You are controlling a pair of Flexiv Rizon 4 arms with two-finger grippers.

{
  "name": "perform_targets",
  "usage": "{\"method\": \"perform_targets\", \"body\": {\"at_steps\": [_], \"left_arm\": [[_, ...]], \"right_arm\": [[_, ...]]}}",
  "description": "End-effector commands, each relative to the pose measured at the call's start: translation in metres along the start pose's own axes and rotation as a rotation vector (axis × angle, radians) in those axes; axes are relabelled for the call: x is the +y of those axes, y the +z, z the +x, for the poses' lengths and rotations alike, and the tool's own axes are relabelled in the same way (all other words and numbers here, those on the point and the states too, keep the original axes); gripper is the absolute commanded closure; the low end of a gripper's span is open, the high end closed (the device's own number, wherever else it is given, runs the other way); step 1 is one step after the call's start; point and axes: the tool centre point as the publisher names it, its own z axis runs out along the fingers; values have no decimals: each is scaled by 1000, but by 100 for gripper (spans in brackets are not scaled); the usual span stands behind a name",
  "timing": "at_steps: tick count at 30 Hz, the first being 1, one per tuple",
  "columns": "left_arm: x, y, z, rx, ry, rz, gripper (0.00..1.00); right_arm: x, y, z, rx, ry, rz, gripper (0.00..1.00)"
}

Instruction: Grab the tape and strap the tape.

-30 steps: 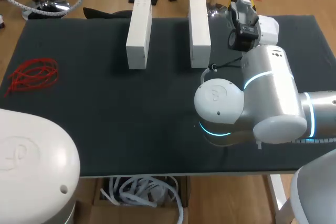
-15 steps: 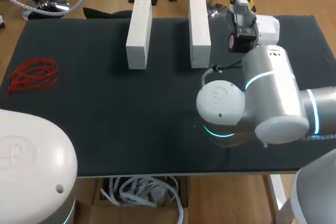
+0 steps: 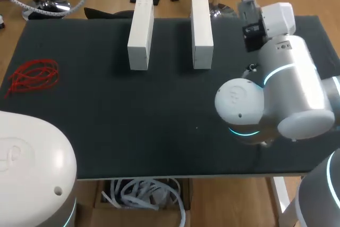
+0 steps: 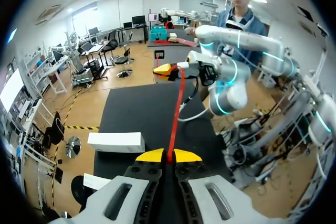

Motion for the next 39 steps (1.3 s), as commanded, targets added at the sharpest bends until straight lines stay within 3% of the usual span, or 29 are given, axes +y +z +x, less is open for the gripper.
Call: {"method": "perform_targets", "body": {"at_steps": [1,7,13,19,38,39], "left_arm": [[0,0,0,1,-1,-3,100],[0,0,0,1,-1,-3,100],[0,0,0,1,-1,-3,100],[0,0,0,1,-1,-3,100],[0,0,0,1,-1,-3,100],[0,0,0,1,-1,-3,100]], "right_arm": [[7,0,5,-12,-7,33,100],[6,3,8,-18,-30,15,100],[8,7,30,-174,-364,-98,100],[6,9,47,-175,-489,-141,100],[5,9,48,-173,-495,-141,100],[5,11,47,-210,-487,-140,100]]}}
